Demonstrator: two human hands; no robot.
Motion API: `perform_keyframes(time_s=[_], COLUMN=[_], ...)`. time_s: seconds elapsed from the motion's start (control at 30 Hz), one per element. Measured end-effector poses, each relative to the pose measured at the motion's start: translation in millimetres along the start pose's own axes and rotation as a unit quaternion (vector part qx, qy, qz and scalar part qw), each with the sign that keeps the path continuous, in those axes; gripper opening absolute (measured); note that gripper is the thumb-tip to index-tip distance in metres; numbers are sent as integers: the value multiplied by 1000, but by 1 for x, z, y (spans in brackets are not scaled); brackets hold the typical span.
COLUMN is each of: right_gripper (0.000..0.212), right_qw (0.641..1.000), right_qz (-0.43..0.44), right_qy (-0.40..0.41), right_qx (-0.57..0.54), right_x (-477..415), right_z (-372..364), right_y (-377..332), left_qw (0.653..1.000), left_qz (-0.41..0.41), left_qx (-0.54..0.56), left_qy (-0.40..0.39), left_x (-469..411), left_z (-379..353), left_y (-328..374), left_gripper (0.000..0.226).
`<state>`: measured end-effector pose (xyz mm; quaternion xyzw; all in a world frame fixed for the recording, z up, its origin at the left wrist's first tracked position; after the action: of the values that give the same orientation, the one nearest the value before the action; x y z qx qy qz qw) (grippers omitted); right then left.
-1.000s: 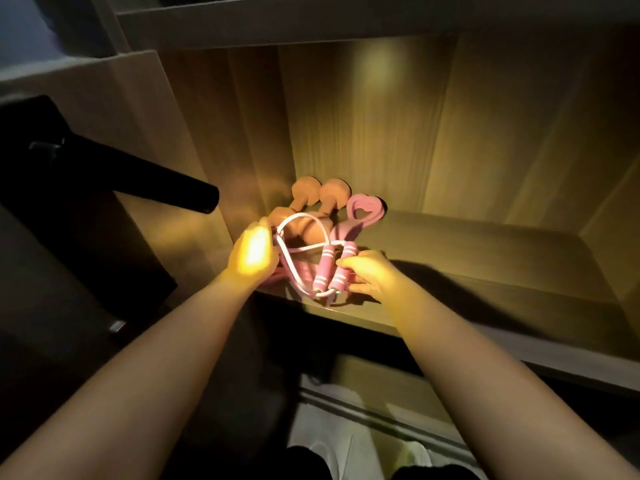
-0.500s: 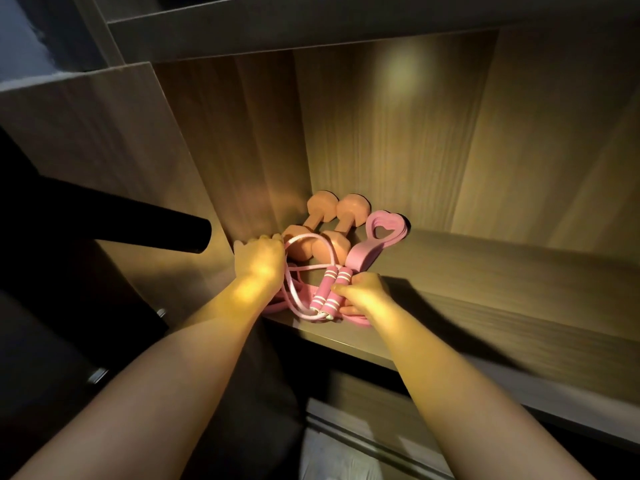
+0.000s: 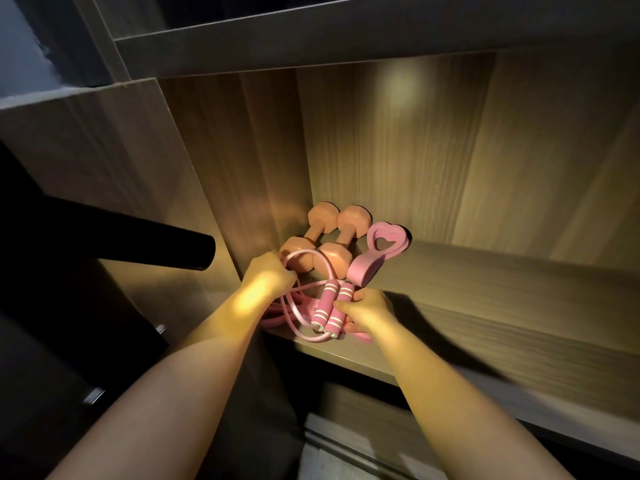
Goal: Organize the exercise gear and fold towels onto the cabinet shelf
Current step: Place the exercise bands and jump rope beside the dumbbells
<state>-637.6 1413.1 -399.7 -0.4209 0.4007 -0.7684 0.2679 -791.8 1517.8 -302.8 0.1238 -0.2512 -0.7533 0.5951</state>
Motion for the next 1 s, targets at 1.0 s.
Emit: perform_keyframes(time_s=[1.0], right_gripper=[23], right_qw=[969], right_qz=[165], right_qy=[114], right_qx=[146], right_x=[3], right_z=[-14], right_y=[-13], left_qw=[893], left_qz=[-180], left_qx=[-330], left_qy=[245], left_x=[20], left_z=[-2], left_y=[23], left_gripper=[63])
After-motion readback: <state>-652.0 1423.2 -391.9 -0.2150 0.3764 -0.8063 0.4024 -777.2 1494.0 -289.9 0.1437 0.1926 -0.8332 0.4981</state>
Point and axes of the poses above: each hand's wrist, its own x-axis away from the middle knuckle, its own z-axis out of the back of the hand, y = z × x, the point moved 5 cm from there along -x, towards the middle knuckle, and after that the axes turned 4 degrees about x, right-handed, at the moved point
